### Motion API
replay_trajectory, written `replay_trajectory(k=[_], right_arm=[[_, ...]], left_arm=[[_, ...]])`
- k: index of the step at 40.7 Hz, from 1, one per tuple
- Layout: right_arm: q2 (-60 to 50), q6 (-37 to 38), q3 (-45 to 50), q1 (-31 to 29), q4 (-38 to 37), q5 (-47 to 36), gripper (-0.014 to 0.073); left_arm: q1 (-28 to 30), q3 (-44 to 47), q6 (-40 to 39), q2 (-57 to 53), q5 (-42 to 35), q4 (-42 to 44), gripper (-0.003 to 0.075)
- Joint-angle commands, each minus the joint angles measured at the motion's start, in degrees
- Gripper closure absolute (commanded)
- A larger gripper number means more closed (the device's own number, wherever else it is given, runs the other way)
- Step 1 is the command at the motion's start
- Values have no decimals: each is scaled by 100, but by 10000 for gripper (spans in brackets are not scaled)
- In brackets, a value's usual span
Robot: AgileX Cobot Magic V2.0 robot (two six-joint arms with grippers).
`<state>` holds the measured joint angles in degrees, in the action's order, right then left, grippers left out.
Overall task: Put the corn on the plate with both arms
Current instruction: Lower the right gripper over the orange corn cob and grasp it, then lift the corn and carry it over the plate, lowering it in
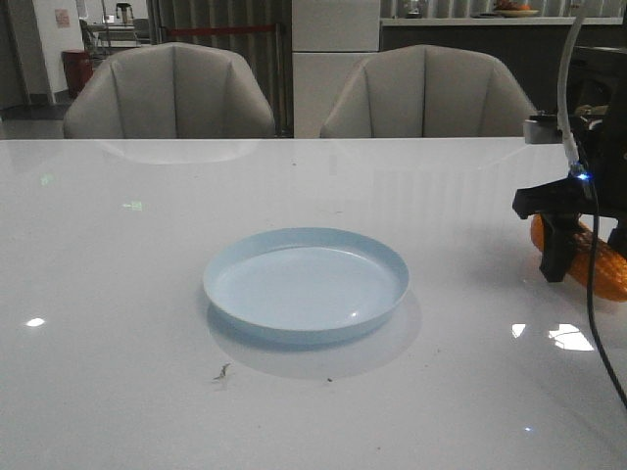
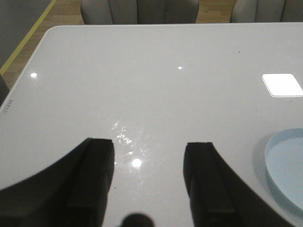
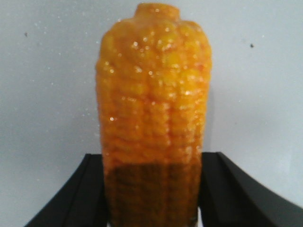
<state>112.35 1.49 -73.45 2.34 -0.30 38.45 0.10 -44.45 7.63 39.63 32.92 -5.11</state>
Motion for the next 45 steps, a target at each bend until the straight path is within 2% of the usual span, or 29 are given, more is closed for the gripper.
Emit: replay_trajectory(k=[1,10,16,21,34,45], right_arm=[[-312,-61,-319,-8,-68,-65,284],[-312,-536,-1242,232,-68,550,296],[-312,-1043,-2001,739,-62,947,296],[-312,-1132,-2418,1250,-62,1039,296],[-286,-1370,-2484,2447,279,989,296],[17,-1370,-2484,2836,316,1245,296]], left_arm=[[-3,-168,-21,-15,-407,-59,313],[-3,-168,-21,2,-407,-128,313],[-3,-168,-21,22,-407,-204,313],[-3,-168,-21,22,-407,-204,313],[-3,-168,-21,22,-407,-204,313],[-3,-168,-21,22,-407,-204,313]])
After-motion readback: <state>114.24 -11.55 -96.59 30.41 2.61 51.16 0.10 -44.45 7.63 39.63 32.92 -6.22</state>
